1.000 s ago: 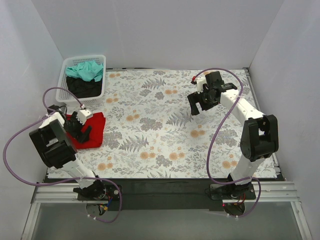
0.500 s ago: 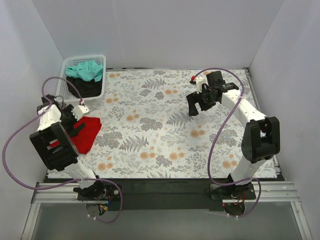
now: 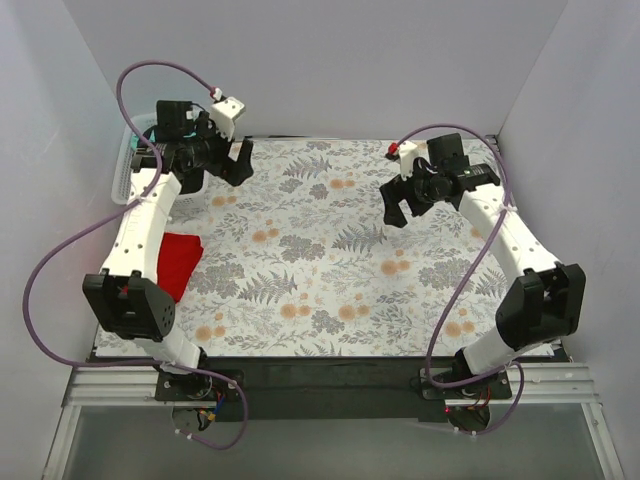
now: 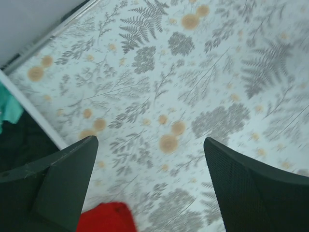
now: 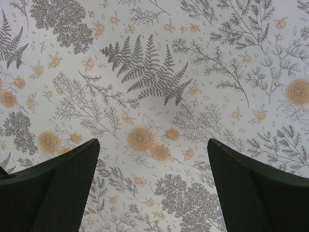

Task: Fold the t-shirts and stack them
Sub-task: Reset both grippers

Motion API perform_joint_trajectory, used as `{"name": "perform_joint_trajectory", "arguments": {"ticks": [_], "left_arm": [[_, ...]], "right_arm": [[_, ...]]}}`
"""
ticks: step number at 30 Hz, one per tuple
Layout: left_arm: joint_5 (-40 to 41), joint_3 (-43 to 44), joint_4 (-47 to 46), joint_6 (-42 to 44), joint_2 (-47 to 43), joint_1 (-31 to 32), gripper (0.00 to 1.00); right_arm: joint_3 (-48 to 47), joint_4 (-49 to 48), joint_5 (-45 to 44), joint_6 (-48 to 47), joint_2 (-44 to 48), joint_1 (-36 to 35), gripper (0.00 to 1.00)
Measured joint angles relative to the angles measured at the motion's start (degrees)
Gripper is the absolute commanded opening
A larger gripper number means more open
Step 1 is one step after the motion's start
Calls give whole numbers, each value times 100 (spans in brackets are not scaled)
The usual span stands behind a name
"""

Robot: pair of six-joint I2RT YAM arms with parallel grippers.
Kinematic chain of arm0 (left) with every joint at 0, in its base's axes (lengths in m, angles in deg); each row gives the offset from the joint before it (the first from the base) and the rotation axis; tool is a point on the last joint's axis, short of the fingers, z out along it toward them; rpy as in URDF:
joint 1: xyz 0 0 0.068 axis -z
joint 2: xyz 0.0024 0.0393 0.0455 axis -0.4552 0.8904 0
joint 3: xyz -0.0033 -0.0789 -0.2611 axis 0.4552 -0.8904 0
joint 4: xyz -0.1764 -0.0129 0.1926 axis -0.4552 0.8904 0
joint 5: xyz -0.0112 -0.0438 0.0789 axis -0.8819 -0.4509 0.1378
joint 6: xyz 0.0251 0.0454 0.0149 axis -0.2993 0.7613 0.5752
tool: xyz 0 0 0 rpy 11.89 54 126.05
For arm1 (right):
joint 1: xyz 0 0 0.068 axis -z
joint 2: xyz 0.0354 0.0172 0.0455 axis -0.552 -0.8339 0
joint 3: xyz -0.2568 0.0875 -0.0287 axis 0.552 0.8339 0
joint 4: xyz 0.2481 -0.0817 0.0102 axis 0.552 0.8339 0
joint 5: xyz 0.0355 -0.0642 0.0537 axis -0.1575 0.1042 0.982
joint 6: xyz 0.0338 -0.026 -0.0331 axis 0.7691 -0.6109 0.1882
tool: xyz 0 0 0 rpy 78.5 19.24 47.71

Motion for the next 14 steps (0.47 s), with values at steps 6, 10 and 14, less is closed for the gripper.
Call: {"name": "perform_joint_trajectory", "arguments": {"ticks": [6, 10, 14], "left_arm": [[238, -973, -1333, -2310, 313, 529, 91], [575, -1928, -1851, -2892, 546, 1134, 91], [667, -2728, -2059, -3134, 636, 1320, 91]], "right_arm": [[713, -39, -140, -55, 498, 42, 98], [1370, -81, -264, -50, 511, 59, 98], [1818, -72, -358, -50, 514, 72, 98]]}}
